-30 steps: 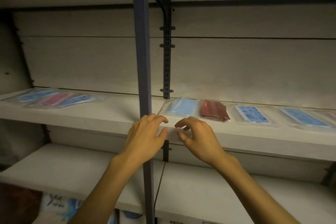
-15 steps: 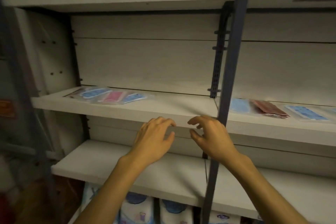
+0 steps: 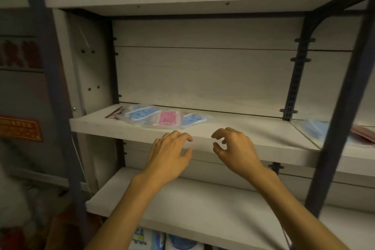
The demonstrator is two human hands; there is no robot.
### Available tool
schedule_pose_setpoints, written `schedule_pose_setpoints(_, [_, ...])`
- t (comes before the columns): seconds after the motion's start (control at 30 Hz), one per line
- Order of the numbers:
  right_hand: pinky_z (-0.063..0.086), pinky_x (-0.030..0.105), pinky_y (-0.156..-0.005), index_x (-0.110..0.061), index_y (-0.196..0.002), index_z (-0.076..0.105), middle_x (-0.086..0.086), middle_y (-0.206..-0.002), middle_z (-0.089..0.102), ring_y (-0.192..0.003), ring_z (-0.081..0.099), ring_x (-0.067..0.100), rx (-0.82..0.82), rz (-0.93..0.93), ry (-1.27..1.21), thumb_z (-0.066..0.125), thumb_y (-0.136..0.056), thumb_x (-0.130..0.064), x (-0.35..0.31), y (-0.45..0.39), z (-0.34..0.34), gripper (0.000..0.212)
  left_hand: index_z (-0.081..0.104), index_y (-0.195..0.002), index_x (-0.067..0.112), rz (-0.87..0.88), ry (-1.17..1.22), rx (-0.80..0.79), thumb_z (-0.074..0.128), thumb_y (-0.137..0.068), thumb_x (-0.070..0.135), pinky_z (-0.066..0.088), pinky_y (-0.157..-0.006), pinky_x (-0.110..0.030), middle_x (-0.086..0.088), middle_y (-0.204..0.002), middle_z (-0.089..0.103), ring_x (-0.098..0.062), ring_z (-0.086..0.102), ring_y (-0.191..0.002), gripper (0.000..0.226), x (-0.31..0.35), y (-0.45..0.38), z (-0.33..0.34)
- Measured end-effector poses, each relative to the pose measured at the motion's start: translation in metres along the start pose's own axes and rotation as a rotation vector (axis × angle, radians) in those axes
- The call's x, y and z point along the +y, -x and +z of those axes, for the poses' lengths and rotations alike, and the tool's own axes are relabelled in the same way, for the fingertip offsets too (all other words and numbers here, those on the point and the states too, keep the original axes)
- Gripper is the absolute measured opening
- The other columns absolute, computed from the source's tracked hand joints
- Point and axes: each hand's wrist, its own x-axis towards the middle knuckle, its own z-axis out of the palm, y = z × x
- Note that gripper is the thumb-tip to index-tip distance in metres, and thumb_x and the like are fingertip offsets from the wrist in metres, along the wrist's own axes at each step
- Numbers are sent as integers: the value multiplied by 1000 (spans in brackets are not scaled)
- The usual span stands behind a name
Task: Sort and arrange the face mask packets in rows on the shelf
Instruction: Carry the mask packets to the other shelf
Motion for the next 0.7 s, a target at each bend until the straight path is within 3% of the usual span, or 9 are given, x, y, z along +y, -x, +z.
schedule_pose_setpoints(0.2, [48, 28, -74, -27, -114, 68, -10, -107, 70, -95, 65, 13, -5, 49, -65, 62, -90, -28, -41, -66, 59, 25, 59, -120, 33, -33, -19, -38, 51, -98, 39, 44, -96, -33, 11, -124, 58, -11, 53, -112, 24, -93, -32, -20])
schedule_pose_setpoints(0.37, [47, 29, -69, -23, -107, 71, -9, -95, 72, -86, 66, 16, 48, 123, -121, 63, -86, -21, -60, -121, 93, 23, 64, -108, 31, -69, 11, 28, 55, -96, 37, 51, -87, -39, 7, -117, 65, -15, 58, -106, 16, -171, -67, -25])
schedule_pose_setpoints(0.5, [41, 28, -69, -20, -110, 69, -2, -98, 72, -92, 66, 20, -16, 236, -153, 65, -86, -27, -69, -153, 115, 25, 64, -95, 30, -119, -13, 73, 54, -97, 35, 53, -81, -34, 4, -113, 66, -15, 59, -99, 12, -218, -93, -22])
schedule_pose_setpoints(0.57, [42, 29, -72, -18, -119, 65, 4, -110, 69, -97, 64, 23, -69, 270, -137, 66, -88, -39, -73, -165, 125, 37, 65, -92, 29, -139, -23, 98, 54, -96, 34, 46, -76, -29, 2, -110, 67, -12, 56, -94, 13, -239, -110, -23])
schedule_pose_setpoints(0.63, [46, 35, -84, -15, -130, 57, 12, -125, 59, -110, 58, 30, -137, 330, -107, 64, -88, -54, -76, -174, 136, 57, 66, -91, 30, -164, -73, 114, 54, -95, 34, 39, -73, -29, 1, -108, 65, -14, 54, -96, 13, -259, -129, -24])
schedule_pose_setpoints(0.7, [43, 41, -98, -13, -137, 50, 16, -134, 52, -123, 50, 35, -171, 406, -82, 63, -83, -64, -79, -178, 145, 75, 65, -98, 32, -214, -126, 75, 53, -95, 39, 40, -82, -35, 0, -115, 62, -20, 52, -109, 14, -277, -147, -25])
